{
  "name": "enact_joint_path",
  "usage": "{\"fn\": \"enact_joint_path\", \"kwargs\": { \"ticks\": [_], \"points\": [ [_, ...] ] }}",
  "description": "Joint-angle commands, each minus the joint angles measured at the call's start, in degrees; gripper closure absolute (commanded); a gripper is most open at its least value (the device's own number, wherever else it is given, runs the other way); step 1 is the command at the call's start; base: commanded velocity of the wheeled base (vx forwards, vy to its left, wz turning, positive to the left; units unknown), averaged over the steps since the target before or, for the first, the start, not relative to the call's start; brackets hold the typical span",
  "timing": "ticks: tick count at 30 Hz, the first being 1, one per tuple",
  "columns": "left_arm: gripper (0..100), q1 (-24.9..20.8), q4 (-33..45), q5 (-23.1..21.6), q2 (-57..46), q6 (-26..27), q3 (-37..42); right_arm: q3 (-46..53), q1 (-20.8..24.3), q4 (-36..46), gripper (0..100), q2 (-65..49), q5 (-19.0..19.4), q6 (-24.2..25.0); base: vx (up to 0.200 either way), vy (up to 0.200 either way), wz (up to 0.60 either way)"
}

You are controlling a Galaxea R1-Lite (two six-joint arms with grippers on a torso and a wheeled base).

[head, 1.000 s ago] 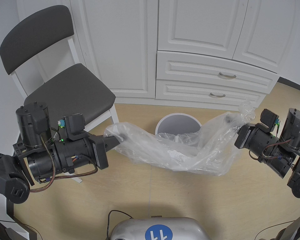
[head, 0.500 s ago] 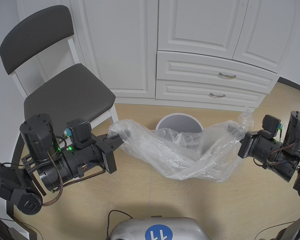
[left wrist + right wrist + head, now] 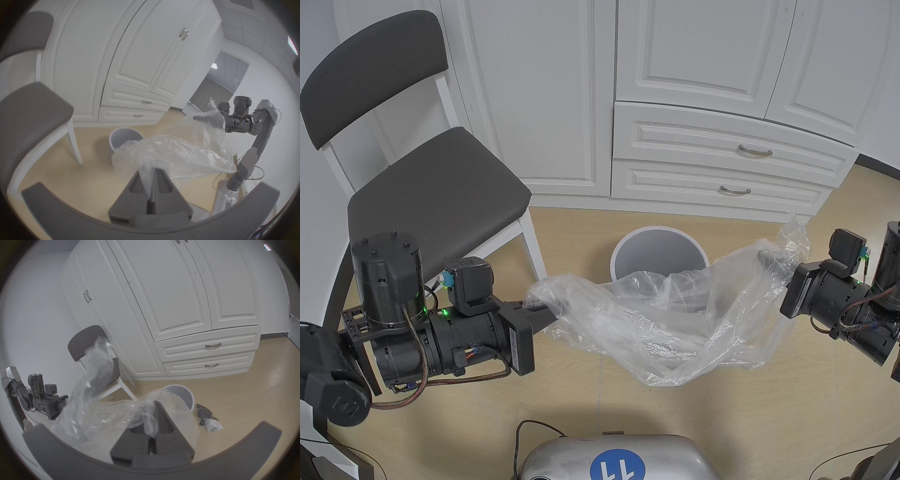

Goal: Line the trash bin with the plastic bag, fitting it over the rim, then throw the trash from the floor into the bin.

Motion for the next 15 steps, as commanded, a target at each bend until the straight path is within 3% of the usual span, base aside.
{"fn": "enact_joint_path", "kwargs": {
  "ticks": [1, 2, 4, 11, 15],
  "points": [
    [100, -1.26, 21.72, -0.06, -8.76, -9.25, -12.06, -0.57, 0.50, 2.70, 100, -1.44, 0.10, -0.03, 0.000, 0.000, 0.00],
    [100, -2.14, 33.41, -0.32, -11.31, -10.83, -16.98, -1.10, 0.50, 4.11, 100, -1.61, 0.10, -0.03, 0.000, 0.000, 0.00],
    [100, -3.02, 37.45, -0.50, -12.45, -10.57, -18.04, -1.27, 0.50, 4.19, 100, -1.52, 0.01, 0.06, 0.000, 0.000, 0.00],
    [100, -3.55, 21.46, -3.93, -14.39, -11.09, -10.65, -0.75, 0.42, 3.49, 100, -1.26, 0.36, 0.06, 0.000, 0.000, 0.00],
    [100, -3.46, 21.28, -4.54, -13.24, -11.53, -11.44, -1.27, 0.50, 4.55, 100, -1.52, 0.36, -0.21, 0.000, 0.000, 0.00]
  ]
}}
